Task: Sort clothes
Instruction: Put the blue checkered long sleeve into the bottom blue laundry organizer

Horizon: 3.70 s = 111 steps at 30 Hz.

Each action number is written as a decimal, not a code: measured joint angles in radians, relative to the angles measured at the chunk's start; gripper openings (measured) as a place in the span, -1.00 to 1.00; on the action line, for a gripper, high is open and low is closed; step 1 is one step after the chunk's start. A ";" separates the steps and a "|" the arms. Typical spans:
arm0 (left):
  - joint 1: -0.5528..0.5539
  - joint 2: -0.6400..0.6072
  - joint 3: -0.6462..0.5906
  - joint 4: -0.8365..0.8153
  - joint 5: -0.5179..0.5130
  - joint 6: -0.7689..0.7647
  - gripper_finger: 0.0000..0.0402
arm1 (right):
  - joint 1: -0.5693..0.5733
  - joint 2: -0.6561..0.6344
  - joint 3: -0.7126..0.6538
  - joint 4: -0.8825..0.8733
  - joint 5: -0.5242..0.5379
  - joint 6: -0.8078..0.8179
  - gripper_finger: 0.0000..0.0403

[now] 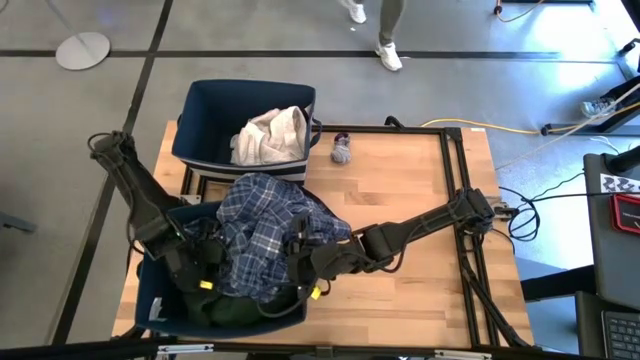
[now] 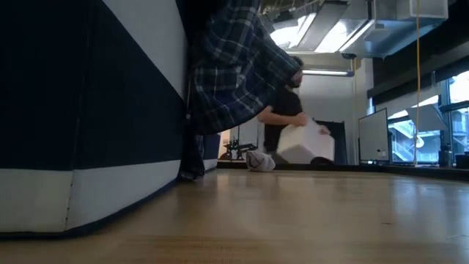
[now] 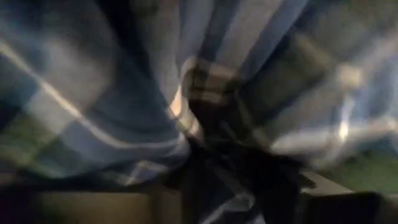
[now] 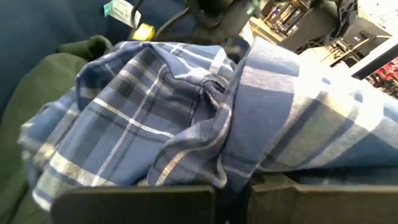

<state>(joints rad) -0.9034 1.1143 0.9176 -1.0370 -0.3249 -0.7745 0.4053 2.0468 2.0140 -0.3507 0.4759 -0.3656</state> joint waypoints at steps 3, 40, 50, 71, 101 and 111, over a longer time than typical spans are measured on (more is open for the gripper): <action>-0.007 -0.065 0.057 -0.001 0.042 0.020 -0.25 | 0.000 0.000 0.000 0.002 0.000 0.002 -0.95; -0.019 0.088 0.191 0.682 -0.848 1.003 -0.09 | -0.016 0.000 0.000 -0.003 -0.043 0.050 -0.95; -0.036 0.079 0.192 0.811 -0.942 1.152 -0.09 | -0.016 0.000 0.000 -0.008 -0.043 0.049 -0.95; 0.146 0.074 0.192 0.807 -0.739 1.156 -0.09 | -0.016 0.000 0.000 -0.008 -0.095 0.048 -0.95; -0.232 -0.177 0.192 0.900 -0.963 1.246 -0.98 | 0.125 -0.015 0.256 -0.357 0.334 0.071 -0.95; -0.277 -0.208 0.193 0.778 -1.075 1.175 -0.98 | 0.133 -0.015 0.267 -0.268 0.378 0.067 -0.96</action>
<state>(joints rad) -1.1807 0.9066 1.1104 -0.2591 -1.4001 0.4001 0.5385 2.0319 2.2807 -0.6184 0.8537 -0.2984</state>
